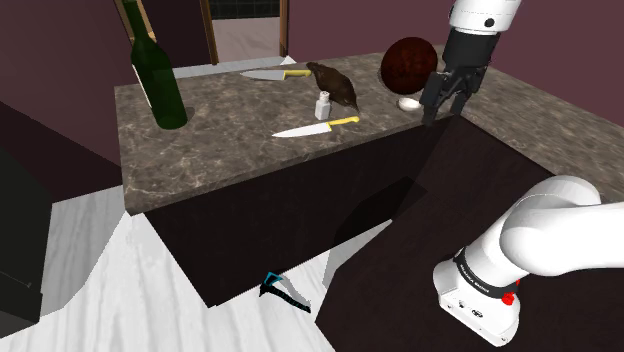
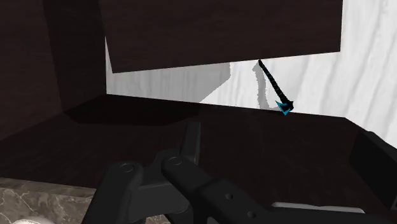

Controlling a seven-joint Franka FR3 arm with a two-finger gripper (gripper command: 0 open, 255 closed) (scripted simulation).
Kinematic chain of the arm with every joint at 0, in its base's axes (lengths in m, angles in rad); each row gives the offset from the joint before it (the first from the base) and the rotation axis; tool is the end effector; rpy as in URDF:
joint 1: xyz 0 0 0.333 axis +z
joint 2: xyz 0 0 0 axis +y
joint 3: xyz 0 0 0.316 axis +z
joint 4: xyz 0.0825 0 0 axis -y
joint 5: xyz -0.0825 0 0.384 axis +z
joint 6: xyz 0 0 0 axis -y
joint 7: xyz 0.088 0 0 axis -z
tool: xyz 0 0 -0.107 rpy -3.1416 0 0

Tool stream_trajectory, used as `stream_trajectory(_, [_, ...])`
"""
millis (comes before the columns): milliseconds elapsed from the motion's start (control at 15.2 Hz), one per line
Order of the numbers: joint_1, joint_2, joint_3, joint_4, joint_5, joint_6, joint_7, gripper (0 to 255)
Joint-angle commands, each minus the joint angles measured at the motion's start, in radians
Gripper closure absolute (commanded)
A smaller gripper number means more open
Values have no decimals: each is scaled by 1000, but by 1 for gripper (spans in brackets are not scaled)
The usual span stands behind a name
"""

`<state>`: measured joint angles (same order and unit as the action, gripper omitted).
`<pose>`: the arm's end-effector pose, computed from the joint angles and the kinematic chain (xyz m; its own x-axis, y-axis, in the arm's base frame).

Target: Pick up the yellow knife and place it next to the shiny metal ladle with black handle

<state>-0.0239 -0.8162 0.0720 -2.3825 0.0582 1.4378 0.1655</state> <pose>0.2832 0.0268 0.5755 0.9819 -0.1389 -0.1286 -0.1380 -0.9903 0.0156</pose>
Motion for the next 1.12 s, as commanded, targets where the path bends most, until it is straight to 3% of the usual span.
stream_trajectory(0, [0, 0, 0, 0, 0, 0, 0, 0])
stream_trajectory(528, [61, 169, -164, -27, -144, 236, -423, 0])
stream_trajectory(1056, [135, 428, -293, 55, -193, 467, -823, 0])
